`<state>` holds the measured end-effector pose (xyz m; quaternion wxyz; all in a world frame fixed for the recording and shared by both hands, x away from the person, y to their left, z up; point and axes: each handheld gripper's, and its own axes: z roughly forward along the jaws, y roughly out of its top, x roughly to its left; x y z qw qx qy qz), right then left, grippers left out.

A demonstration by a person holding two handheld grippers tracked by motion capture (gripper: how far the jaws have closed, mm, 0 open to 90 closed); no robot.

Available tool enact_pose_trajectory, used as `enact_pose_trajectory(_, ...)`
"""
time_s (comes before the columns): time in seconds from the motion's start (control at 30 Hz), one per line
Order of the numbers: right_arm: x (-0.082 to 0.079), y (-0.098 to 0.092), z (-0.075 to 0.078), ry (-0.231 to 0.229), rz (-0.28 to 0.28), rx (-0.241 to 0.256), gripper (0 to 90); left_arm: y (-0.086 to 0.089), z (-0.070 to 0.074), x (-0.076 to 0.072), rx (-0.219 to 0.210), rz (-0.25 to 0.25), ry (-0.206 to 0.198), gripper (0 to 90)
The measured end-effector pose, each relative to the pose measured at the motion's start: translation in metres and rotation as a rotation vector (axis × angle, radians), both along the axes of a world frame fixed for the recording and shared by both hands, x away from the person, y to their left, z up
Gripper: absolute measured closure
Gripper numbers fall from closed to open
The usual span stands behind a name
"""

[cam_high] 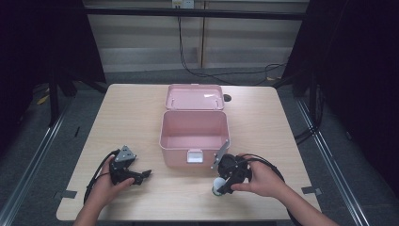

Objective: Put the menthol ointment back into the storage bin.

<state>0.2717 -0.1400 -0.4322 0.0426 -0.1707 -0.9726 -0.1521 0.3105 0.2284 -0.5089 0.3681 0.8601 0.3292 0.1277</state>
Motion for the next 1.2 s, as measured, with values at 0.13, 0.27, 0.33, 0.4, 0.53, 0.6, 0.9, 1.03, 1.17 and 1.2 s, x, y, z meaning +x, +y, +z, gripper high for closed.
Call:
enact_pose_trajectory(0.13,0.001,-0.001,0.011,0.016,-0.016,0.005,57.3,0.000,0.000,0.000,0.000,0.000,0.000,11.8)
enact_pose_trajectory(0.27,0.004,-0.005,0.023,0.031,-0.031,0.048,68.4,0.000,0.000,0.000,0.003,0.001,0.000,11.7)
enact_pose_trajectory(0.33,0.008,-0.009,0.029,0.027,-0.055,0.045,60.4,0.000,0.000,0.000,0.000,0.000,0.000,11.8)
enact_pose_trajectory(0.4,0.008,-0.009,0.029,0.038,-0.059,0.041,56.8,0.000,0.000,0.000,0.000,0.000,0.000,11.8)
enact_pose_trajectory(0.53,0.002,-0.005,0.024,0.049,-0.011,0.025,44.4,0.000,0.000,0.000,0.000,0.000,0.000,11.7)
enact_pose_trajectory(0.6,-0.001,0.001,0.021,0.044,0.005,0.013,40.7,0.000,0.000,0.000,0.000,0.000,0.000,11.7)
enact_pose_trajectory(0.9,0.000,0.020,0.005,0.038,0.042,-0.092,41.8,0.000,0.000,0.000,0.000,-0.001,0.001,11.6)
enact_pose_trajectory(1.03,-0.001,0.026,0.001,0.042,0.056,-0.114,45.7,0.000,0.000,0.000,0.000,-0.001,0.001,11.5)
enact_pose_trajectory(1.17,-0.002,0.030,0.001,0.030,0.066,-0.131,50.3,0.000,0.000,0.000,0.000,-0.002,0.000,11.5)
enact_pose_trajectory(1.2,-0.002,0.030,0.002,0.023,0.069,-0.134,50.4,0.000,0.000,0.000,0.000,-0.001,0.000,11.5)
